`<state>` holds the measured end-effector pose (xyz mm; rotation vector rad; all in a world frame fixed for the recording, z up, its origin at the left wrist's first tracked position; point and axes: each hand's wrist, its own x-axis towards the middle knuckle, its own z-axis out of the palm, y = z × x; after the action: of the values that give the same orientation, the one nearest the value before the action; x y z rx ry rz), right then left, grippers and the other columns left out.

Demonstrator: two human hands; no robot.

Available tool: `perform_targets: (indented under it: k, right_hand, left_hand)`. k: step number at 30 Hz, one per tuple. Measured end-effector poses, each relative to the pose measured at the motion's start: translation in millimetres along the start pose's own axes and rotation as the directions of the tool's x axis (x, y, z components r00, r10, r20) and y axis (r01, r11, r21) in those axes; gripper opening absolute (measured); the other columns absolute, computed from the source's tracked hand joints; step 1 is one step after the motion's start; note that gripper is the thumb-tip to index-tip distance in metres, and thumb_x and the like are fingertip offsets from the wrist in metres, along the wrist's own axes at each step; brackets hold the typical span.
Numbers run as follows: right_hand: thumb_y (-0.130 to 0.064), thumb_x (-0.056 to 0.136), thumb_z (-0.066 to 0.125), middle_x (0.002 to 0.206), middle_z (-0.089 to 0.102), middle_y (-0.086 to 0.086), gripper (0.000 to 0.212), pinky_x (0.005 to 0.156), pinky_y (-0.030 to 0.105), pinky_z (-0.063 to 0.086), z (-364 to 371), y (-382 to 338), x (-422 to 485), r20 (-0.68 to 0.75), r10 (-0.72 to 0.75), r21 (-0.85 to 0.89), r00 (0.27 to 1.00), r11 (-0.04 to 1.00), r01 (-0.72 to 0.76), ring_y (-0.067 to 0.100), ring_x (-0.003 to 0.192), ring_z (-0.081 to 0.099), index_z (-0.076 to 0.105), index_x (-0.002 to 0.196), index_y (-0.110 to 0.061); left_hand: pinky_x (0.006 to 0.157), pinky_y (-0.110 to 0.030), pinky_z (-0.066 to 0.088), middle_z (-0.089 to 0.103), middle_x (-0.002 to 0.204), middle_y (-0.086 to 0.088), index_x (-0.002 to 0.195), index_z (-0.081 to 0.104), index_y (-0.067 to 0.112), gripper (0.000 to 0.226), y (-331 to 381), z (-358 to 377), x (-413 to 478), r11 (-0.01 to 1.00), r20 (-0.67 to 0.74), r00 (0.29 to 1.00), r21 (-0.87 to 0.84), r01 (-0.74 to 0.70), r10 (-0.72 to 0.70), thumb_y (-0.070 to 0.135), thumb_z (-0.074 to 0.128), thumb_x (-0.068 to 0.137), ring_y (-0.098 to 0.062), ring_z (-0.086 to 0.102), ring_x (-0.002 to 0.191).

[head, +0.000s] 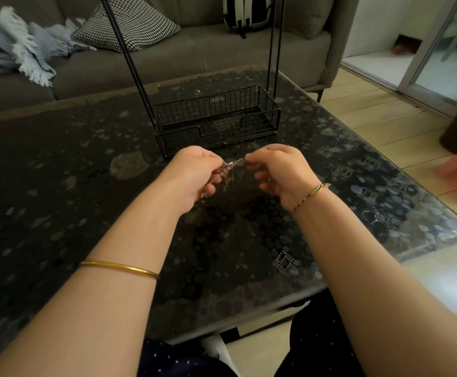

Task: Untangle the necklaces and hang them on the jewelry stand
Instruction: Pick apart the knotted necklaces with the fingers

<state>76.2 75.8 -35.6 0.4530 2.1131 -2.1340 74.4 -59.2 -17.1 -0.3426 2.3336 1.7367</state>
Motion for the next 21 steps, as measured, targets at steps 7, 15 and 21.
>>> perform_targets:
  k: [7, 15, 21]
  right_hand:
    - [-0.021, 0.094, 0.055, 0.072, 0.06, -0.002, 0.013, 0.056, 0.022, 0.039, 1.1, 4.0, 3.1, 0.021, 0.026, 0.052, 0.999, 0.998, -0.027, 0.009, 0.063, 0.049, 0.057, 0.083, -0.015]
    - [-0.016, 0.095, 0.055, 0.061, 0.054, -0.001, 0.019, 0.056, 0.024, 0.048, 4.2, 5.4, 2.2, 0.106, -0.087, 0.089, 0.991, 0.993, 0.077, 0.012, 0.061, 0.056, 0.052, 0.076, -0.014]
    - [-0.018, 0.093, 0.058, 0.06, 0.046, -0.003, 0.019, 0.051, 0.022, 0.046, 4.6, 5.6, 3.5, 0.128, -0.074, 0.033, 0.989, 0.997, 0.071, 0.009, 0.053, 0.05, 0.055, 0.074, -0.015]
  left_hand:
    - [0.049, -0.018, 0.035, 0.058, 0.09, -0.005, 0.091, 0.064, 0.013, 0.004, -3.1, -2.4, 0.9, 0.996, 0.062, 0.997, 0.071, -0.053, 0.048, 0.012, 0.061, 0.093, -0.009, 0.047, 0.071]
    - [0.051, -0.023, 0.035, 0.062, 0.087, -0.001, 0.087, 0.063, 0.029, 0.03, -9.4, 0.7, 5.1, 0.972, 0.153, 0.986, 0.212, -0.101, 0.069, -0.001, 0.059, 0.087, -0.012, 0.052, 0.076]
    - [0.052, -0.022, 0.04, 0.06, 0.088, 0.0, 0.093, 0.067, 0.02, 0.007, -8.1, -0.3, 3.4, 0.991, 0.106, 0.994, 0.128, -0.044, 0.031, 0.018, 0.061, 0.093, -0.011, 0.051, 0.075]
